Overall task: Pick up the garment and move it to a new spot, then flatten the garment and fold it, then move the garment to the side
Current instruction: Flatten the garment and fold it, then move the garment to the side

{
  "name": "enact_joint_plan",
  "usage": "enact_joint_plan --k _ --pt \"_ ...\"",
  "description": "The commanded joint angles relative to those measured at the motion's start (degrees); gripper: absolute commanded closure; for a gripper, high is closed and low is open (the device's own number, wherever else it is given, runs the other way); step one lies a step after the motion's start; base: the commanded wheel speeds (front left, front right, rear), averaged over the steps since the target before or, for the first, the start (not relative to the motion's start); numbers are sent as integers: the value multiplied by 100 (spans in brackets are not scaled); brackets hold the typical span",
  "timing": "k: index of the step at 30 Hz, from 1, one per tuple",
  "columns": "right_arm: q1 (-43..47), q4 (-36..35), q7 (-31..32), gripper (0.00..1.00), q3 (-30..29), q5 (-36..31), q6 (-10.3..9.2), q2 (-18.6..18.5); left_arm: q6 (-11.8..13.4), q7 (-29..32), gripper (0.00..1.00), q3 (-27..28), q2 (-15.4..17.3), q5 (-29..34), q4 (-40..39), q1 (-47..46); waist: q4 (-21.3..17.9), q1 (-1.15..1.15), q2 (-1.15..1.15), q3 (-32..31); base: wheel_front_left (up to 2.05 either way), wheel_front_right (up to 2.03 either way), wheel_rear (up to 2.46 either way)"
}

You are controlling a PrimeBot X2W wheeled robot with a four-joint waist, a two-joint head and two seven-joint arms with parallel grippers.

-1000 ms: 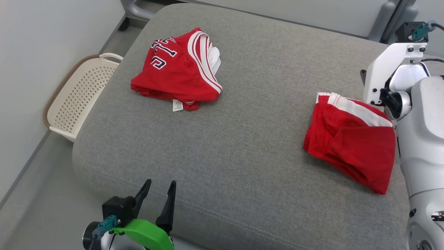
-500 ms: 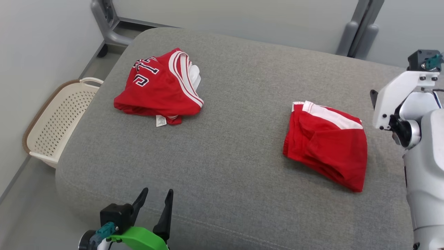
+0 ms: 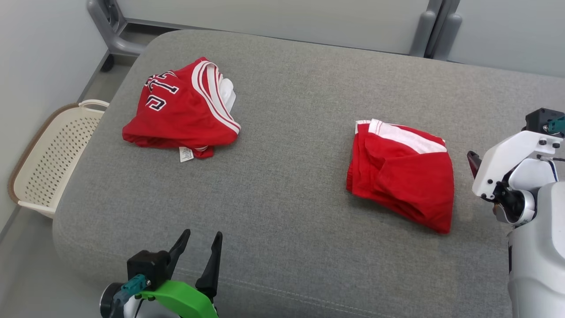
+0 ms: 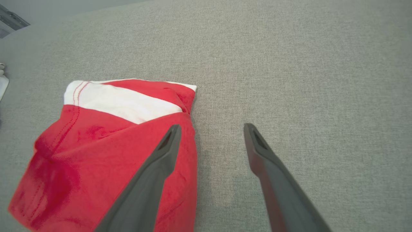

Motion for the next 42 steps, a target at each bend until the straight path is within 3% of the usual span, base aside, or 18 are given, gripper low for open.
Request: enact_joint_plan --k 1,12,28,29,30,32,42 --pt "75 51 -57 0 -39 33 -2 13 -33 16 0 -6 11 17 13 -84 14 0 0 91 0 0 0" --pt "-104 596 -334 0 -54 362 -2 73 -63 26 0 -71 -18 50 42 -238 195 0 0 362 0 0 0" --pt "-462 1916 -719 0 -159 685 -1 84 -80 18 0 -139 -54 24 99 -318 446 0 0 441 0 0 0" --pt "-487 1984 -748 11 -154 687 -1 84 -79 14 0 -145 -61 21 103 -321 456 0 0 444 0 0 0" --pt "-518 2057 -754 51 -140 699 -1 86 -78 9 0 -149 -66 17 107 -324 463 0 0 446 0 0 0" --pt "-574 2127 -857 100 -111 671 -1 87 -72 0 0 -155 -76 8 117 -331 474 0 0 443 0 0 0" --pt "-551 1712 -815 100 685 70 -1 -88 -11 -73 0 -118 -60 -66 182 -154 320 0 0 204 0 0 0"
